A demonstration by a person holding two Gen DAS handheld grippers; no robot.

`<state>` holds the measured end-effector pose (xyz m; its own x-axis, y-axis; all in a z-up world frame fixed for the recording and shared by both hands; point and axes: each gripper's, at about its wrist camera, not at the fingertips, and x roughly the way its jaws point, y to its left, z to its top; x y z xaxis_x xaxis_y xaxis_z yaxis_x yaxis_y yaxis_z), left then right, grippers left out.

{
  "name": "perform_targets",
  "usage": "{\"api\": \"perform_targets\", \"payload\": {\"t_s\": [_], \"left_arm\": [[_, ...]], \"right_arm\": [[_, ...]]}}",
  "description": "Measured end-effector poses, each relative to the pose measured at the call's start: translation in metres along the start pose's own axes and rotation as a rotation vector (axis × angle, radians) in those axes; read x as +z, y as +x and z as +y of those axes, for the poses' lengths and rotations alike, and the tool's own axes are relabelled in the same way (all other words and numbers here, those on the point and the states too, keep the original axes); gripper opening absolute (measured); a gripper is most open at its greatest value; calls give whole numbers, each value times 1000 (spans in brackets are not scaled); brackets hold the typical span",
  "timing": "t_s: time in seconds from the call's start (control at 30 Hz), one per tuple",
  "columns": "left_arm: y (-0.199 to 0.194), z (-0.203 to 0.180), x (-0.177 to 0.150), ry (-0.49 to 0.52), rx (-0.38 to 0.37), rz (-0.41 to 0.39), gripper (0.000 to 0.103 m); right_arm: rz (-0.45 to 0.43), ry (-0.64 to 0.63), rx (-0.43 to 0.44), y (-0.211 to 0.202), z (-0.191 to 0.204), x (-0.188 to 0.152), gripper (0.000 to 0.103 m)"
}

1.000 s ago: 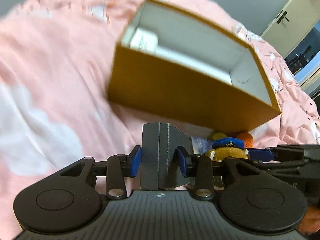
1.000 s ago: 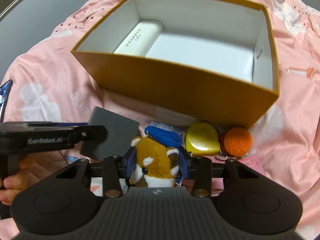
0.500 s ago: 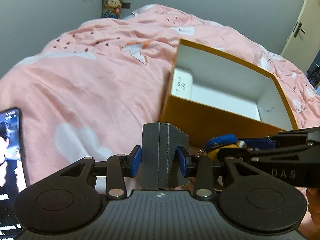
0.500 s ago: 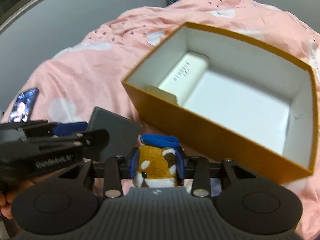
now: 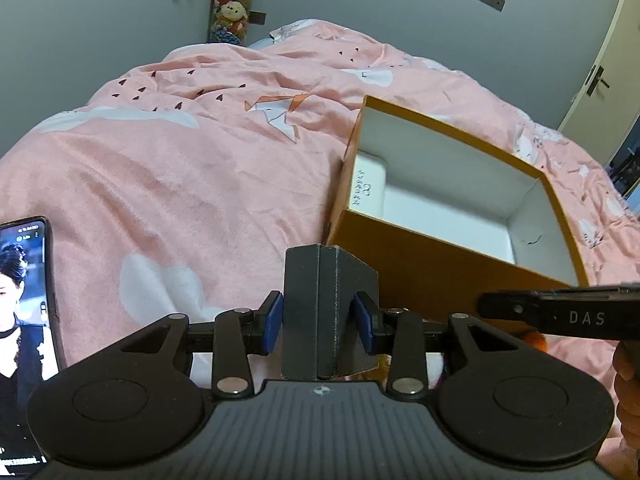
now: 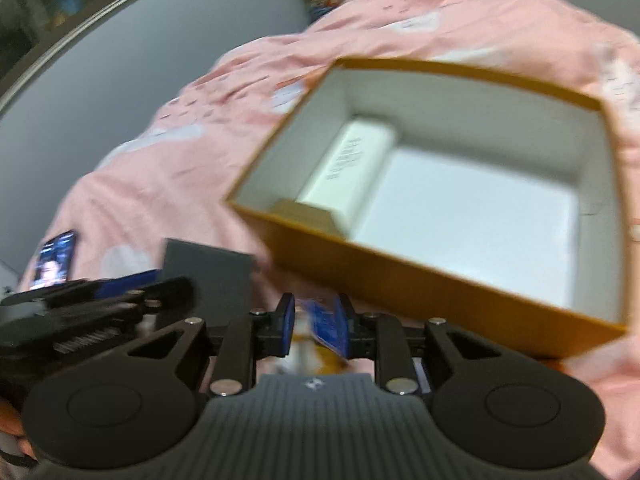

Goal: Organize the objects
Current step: 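Carry the grey box with the left tool while the right tool grasps the trading card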

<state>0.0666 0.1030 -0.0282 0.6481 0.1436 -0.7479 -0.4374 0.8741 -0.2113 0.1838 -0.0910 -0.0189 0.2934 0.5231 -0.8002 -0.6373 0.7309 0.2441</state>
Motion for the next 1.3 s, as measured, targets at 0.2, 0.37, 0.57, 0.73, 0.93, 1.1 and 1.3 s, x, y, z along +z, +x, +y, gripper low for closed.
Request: {"api": "perform_targets", "payload": {"t_s": [0.2, 0.37, 0.57, 0.73, 0.93, 1.1, 1.3], "left_arm": [[-2, -3, -1, -17, -61, 4, 44], [-7, -8, 0, -31, -106, -26, 44], [0, -15, -1, -23, -107, -16, 44], [4, -17, -2, -17, -107, -14, 44], [8, -12, -3, -37, -103, -1, 44], [8, -11, -4, -37, -104, -3, 44], [7, -11, -4, -39, -105, -6, 44]], "right_arm": [[110, 2, -129, 15, -29, -29, 24], [173, 83, -105, 36, -38, -41, 25], [217, 95, -125, 55, -30, -35, 41], [254, 17, -219, 72, -11, -34, 46], [290, -59, -310, 89, 2, -30, 55], [303, -33, -311, 93, -5, -29, 58], [366, 148, -199, 86, -36, -39, 61]]}}
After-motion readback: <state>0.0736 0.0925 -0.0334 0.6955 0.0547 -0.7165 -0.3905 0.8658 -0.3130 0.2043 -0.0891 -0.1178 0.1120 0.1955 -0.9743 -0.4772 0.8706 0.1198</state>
